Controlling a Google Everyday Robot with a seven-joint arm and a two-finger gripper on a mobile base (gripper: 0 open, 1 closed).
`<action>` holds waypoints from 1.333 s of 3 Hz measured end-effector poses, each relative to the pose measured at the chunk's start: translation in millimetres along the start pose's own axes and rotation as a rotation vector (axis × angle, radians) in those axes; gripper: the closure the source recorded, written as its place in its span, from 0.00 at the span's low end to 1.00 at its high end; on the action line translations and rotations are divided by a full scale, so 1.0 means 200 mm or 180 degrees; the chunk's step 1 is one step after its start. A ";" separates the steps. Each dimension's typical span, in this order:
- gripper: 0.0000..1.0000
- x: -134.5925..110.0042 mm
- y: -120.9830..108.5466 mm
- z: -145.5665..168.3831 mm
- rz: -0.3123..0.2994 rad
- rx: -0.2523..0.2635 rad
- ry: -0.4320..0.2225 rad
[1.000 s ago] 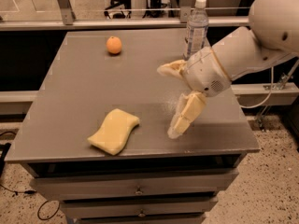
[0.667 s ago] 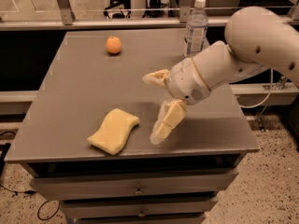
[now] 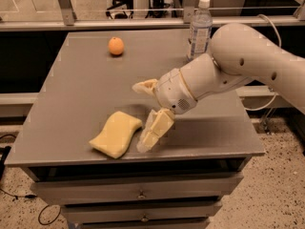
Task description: Move sponge near orange
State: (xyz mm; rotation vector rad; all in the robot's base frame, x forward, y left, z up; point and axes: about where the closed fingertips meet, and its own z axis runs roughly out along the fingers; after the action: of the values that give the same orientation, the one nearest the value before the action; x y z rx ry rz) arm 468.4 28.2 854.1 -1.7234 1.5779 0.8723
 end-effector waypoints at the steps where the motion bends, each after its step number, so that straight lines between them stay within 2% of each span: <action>1: 0.07 0.02 0.01 0.05 0.0054 -0.0021 -0.0024; 4: 0.75 0.07 -0.01 0.03 0.0152 0.0085 -0.0053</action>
Offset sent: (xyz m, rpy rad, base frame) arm -0.0034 0.0080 -0.0228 0.0237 0.0290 -0.0170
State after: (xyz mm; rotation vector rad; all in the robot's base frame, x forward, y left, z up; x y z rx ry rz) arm 470.7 26.4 839.5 -1.6619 1.6185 0.8829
